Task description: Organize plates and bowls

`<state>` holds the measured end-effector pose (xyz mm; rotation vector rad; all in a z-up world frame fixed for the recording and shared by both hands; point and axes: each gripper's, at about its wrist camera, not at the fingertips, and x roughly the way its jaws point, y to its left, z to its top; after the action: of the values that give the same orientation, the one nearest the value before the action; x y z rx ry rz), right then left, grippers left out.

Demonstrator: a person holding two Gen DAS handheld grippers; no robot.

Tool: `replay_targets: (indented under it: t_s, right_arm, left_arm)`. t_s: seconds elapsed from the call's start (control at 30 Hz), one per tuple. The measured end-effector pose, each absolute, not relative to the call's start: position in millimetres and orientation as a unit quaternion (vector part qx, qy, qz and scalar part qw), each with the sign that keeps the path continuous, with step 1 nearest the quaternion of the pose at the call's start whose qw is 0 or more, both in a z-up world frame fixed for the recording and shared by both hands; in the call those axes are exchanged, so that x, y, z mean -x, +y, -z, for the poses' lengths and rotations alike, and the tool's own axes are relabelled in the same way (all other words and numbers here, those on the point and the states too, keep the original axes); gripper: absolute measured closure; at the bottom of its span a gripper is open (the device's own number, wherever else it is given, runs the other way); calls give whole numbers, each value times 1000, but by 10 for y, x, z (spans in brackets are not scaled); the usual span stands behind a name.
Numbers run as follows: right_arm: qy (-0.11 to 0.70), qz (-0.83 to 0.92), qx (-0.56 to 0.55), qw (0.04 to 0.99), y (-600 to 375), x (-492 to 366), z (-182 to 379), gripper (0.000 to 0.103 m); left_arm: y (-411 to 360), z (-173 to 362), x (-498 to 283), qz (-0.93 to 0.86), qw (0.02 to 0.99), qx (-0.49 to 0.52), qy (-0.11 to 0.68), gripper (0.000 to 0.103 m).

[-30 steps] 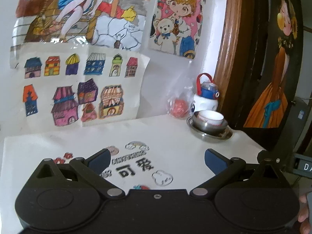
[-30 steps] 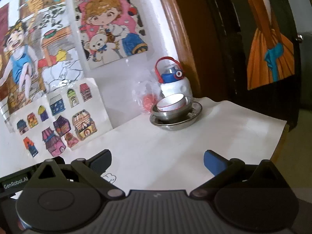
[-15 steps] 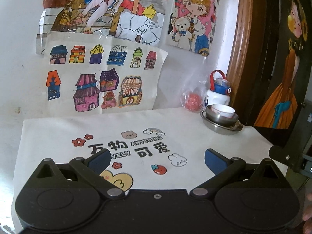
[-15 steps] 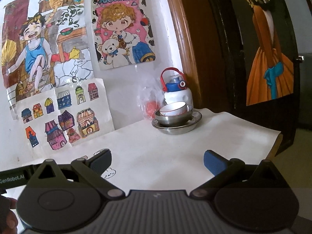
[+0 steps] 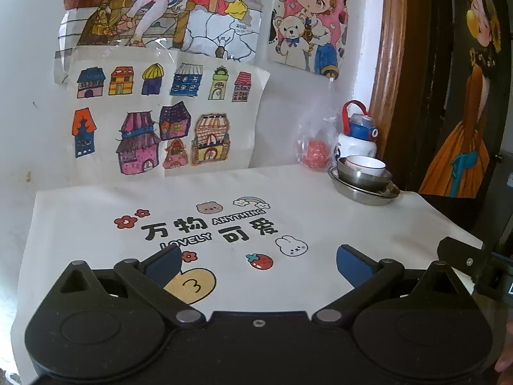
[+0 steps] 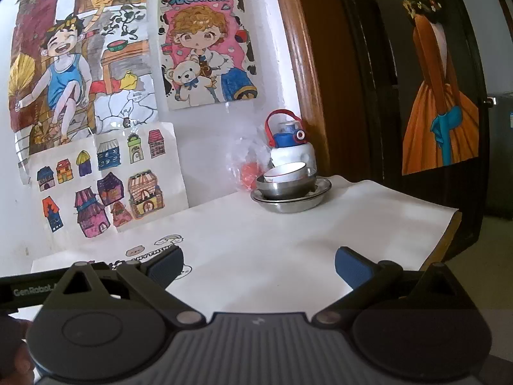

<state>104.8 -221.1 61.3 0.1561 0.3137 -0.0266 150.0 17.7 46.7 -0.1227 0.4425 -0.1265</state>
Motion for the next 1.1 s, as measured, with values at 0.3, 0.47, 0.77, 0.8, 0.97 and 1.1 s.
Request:
replay_targets:
  t_s: [0.3,0.47,0.77,0.8,0.97,1.1]
  right_arm:
    - [164,21,-92,982,-2202,-1060,-563,0]
    - [166,39,-103,980,-2240,-1082,-479,0]
    - [164,47,-95,981,-2233,-1097,-422,0]
    - [163,43,-94,981,-2232,-1097,-428,0]
    - [160,40,-90,982,-2232,-1093,-420,0]
    - [158,41,-93,982,-2259,-1076,-405,0]
  left_arm:
    - [212,-440,-1526,69,973,61,213,1]
    - [241,-419,-1556,69,974,62,208,1]
    - [230,-397,-1552,68,977,53,194,1]
    - [236,-402,-1535,68,978,55,191,1]
    - [235,-395,-1517,59,980,51,185,1]
    - [244,-381,-1517,65,979,53,187,1]
